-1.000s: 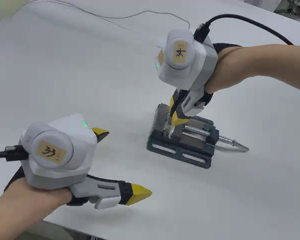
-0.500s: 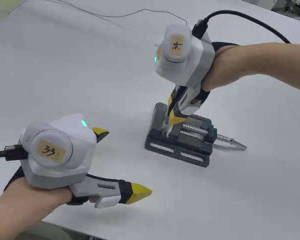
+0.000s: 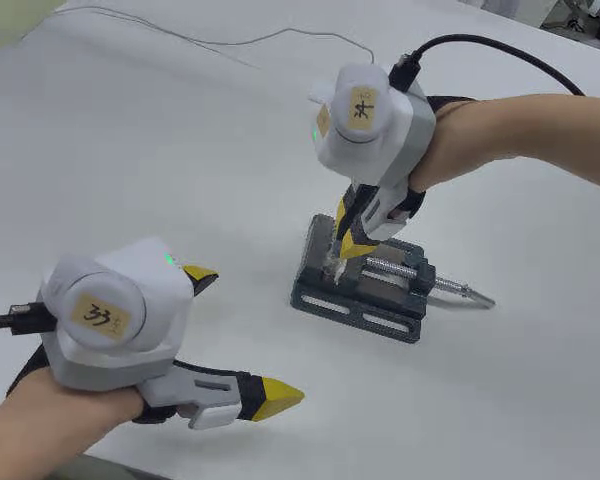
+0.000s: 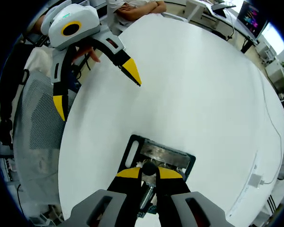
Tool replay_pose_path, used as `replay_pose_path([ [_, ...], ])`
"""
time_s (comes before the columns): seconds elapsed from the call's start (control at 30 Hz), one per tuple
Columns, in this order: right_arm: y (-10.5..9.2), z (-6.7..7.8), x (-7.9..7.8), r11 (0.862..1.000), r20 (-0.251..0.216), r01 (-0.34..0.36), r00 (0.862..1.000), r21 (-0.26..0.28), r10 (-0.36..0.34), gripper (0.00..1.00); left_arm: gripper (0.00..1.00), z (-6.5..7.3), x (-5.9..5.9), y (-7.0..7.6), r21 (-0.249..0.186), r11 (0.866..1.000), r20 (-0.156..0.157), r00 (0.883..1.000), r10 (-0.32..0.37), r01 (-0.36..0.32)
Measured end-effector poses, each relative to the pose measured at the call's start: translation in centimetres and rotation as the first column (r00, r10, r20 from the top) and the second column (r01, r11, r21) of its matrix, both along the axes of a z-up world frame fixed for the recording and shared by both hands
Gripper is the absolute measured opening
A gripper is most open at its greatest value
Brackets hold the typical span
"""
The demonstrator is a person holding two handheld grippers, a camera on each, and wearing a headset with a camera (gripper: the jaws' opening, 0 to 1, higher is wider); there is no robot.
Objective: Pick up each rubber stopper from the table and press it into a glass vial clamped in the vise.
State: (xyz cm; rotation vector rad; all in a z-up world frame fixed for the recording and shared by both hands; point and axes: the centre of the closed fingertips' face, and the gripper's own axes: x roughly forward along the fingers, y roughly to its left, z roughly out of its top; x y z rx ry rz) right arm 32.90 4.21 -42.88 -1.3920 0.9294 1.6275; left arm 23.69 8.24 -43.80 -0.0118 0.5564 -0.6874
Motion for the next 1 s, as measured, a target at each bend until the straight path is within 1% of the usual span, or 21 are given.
replay_pose_path([
  [0.2, -0.3, 0.2, -0.1, 1.000, 0.003, -0.014, 1.000, -0.005, 0.014, 0.10, 0.91, 0.0, -0.1, -0.1, 0.001, 1.000, -0.003, 1.000, -0.002, 0.002],
  [0.3, -0.5, 0.4, 0.6, 1.000, 0.009, -0.010, 1.000, -0.005, 0.010, 0.10, 0.90, 0.0, -0.1, -0.1, 0.000, 1.000, -0.003, 1.000, -0.003, 0.003],
  [0.33, -0.5, 0.5, 0.9, 1.000, 0.001, 0.008, 1.000, 0.000, -0.008, 0.09, 0.90, -0.1, -0.1, -0.1, 0.000, 1.000, -0.004, 1.000, -0.003, 0.003],
  [0.5, -0.2, 1.3, 0.5, 0.998, -0.044, 0.062, 0.997, 0.031, -0.061, 0.04, 0.90, -0.2, -0.1, -0.1, 0.002, 1.000, -0.008, 1.000, -0.006, 0.006],
  [0.57, -0.1, 1.3, 0.4, 0.997, -0.054, 0.074, 0.996, 0.038, -0.072, 0.03, 0.90, -0.2, -0.1, -0.1, 0.001, 1.000, -0.009, 1.000, -0.006, 0.006],
  [0.6, -0.1, 1.3, 0.2, 0.995, -0.067, 0.091, 0.994, 0.038, -0.088, 0.02, 0.90, -0.3, -0.1, -0.1, 0.003, 1.000, -0.009, 1.000, -0.007, 0.007],
  [0.77, 0.0, 1.0, 0.1, 0.992, -0.091, 0.121, 0.989, 0.038, -0.117, 0.00, 0.90, -0.3, -0.1, 0.0, 0.001, 1.000, -0.010, 1.000, -0.004, 0.004],
  [1.0, 0.1, 0.7, -0.2, 0.991, -0.105, 0.130, 0.987, 0.043, -0.125, 0.00, 0.90, -0.6, -0.2, 0.0, 0.001, 1.000, -0.018, 1.000, -0.002, 0.002],
])
